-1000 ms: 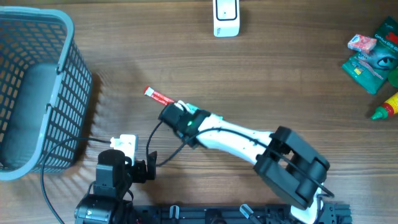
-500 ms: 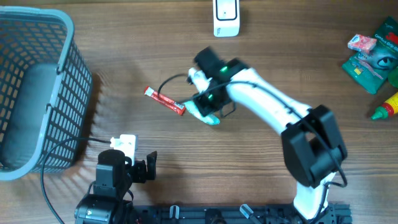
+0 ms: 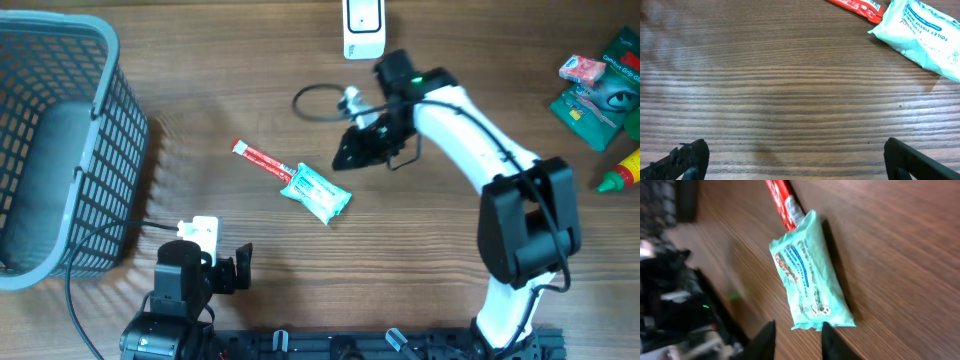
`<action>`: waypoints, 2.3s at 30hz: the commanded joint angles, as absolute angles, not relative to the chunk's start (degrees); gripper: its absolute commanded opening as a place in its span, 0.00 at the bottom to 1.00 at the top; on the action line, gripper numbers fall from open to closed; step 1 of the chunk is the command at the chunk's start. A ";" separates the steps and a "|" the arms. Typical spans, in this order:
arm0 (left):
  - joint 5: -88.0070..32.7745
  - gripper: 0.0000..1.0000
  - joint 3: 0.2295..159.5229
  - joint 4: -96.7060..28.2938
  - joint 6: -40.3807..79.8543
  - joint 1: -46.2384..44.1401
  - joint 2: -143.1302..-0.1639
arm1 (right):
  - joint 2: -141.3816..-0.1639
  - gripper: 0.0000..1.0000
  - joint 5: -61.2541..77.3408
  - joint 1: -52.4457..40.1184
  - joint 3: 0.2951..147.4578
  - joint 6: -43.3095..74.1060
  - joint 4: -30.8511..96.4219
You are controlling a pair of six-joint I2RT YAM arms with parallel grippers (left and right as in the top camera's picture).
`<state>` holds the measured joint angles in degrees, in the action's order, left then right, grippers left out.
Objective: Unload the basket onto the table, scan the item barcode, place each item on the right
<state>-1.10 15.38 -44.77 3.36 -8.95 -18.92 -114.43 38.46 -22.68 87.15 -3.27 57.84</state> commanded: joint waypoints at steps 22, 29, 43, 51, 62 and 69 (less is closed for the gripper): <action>-0.54 1.00 15.31 -44.64 3.49 -9.26 -18.87 | -114.91 0.70 0.34 -46.94 80.01 6.15 43.44; -0.54 1.00 15.31 -44.64 3.49 -9.26 -18.87 | -116.75 0.56 -3.90 -48.99 80.01 7.88 41.04; -0.54 1.00 15.31 -44.64 3.49 -9.26 -18.87 | -119.50 0.70 -13.02 -49.65 80.03 7.64 45.71; -0.54 1.00 15.31 -44.64 3.49 -9.26 -18.87 | -119.37 0.59 -16.47 -49.65 81.32 7.77 48.38; -0.54 1.00 15.31 -44.64 3.49 -9.26 -18.87 | -119.70 0.67 -18.24 -49.21 84.73 5.82 51.75; -0.54 1.00 15.31 -44.64 3.49 -9.26 -18.87 | -119.70 0.71 -17.67 -48.29 81.91 2.74 51.62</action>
